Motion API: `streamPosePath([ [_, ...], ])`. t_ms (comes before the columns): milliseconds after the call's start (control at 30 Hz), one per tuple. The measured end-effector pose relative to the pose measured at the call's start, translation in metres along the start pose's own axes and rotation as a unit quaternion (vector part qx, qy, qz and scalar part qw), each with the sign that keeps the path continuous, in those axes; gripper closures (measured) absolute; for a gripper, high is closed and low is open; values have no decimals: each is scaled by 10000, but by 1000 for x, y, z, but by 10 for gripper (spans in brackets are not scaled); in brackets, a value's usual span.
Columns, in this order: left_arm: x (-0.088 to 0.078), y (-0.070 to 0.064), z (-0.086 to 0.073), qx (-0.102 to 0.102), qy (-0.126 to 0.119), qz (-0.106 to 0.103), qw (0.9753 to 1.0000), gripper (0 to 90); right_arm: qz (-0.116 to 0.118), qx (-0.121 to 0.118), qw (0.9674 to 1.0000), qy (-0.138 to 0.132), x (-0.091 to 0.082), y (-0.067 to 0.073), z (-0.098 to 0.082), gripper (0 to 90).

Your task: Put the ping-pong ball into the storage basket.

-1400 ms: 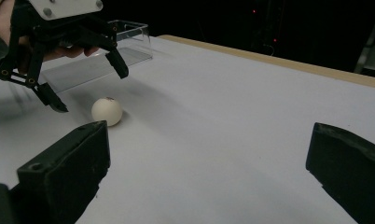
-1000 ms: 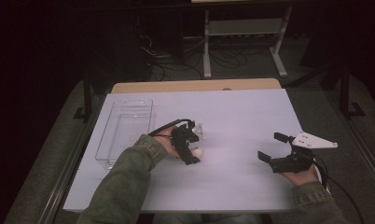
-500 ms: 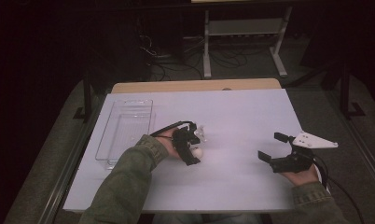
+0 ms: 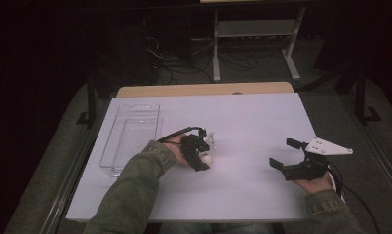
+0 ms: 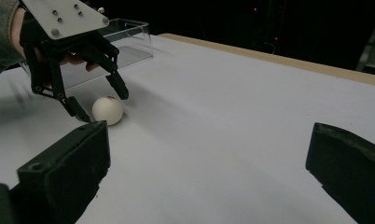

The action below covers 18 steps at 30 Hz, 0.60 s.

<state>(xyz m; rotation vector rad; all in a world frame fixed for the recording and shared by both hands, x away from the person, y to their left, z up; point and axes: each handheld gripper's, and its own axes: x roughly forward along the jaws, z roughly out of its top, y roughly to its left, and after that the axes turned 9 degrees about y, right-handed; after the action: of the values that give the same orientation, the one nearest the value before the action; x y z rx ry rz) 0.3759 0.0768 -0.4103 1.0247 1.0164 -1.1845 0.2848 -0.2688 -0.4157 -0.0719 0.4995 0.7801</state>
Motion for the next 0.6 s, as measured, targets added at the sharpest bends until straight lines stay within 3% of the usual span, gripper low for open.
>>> streamPosePath([
  [233, 1, 0, 2, 44, 18, -8, 10000, 408, 11, -12, 10000, 3, 0, 0, 0, 0],
  [367, 0, -1, 3, 25, 1, 38, 10000, 501, 6, -19, 10000, -8, 0, 0, 0, 0],
  [600, -1, -2, 4, 78, 72, 40, 9999, 504, 15, -9, 10000, -12, -1, 1, 0, 0],
])
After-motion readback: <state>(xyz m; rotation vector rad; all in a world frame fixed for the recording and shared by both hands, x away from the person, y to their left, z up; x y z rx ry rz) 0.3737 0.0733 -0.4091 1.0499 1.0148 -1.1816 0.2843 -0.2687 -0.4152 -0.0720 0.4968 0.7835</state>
